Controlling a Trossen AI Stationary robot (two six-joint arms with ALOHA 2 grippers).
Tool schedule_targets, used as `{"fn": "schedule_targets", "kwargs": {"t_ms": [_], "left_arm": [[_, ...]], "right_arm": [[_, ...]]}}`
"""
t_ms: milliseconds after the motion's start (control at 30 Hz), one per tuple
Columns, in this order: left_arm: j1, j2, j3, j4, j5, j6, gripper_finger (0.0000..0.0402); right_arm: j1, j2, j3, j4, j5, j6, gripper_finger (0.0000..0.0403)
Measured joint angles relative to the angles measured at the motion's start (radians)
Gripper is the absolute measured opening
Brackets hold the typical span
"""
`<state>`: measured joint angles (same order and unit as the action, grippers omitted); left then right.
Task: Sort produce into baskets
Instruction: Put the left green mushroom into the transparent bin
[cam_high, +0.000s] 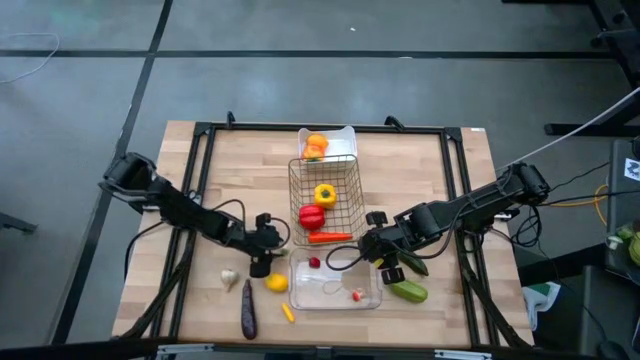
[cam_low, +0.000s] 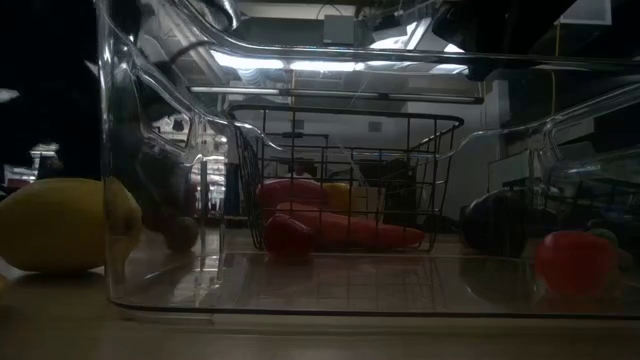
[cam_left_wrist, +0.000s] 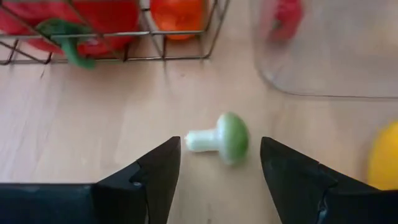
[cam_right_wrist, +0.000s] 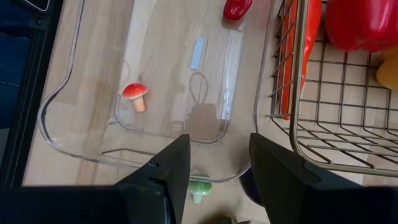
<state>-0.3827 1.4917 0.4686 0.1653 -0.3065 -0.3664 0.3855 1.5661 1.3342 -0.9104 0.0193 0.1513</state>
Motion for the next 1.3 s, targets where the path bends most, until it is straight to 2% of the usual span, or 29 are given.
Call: {"fn": "schedule_targets", "kwargs": {"t_ms": [400, 733, 1067, 1300], "left_arm": [[0.039, 0.100, 0.000, 0.119, -0.002, 0.025, 0.0217], [0.039, 0.112, 0.000, 0.133, -0.002, 0.027, 0.0214], [0.039, 0.112, 0.001, 0.134, -0.003, 0.026, 0.0137], [0.039, 0.102, 0.001, 0.126, -0.002, 0.023, 0.0134]], "right_arm": [[0.000, 0.000, 0.000, 0.003, 0.000, 0.000, 0.0166], [0.000, 0.000, 0.000, 0.003, 0.000, 0.000, 0.0166], [0.000, 0.000, 0.000, 0.000, 0.000, 0.000, 0.0166], [0.000, 0.000, 0.000, -0.051, 0.000, 0.022, 0.0166]]}}
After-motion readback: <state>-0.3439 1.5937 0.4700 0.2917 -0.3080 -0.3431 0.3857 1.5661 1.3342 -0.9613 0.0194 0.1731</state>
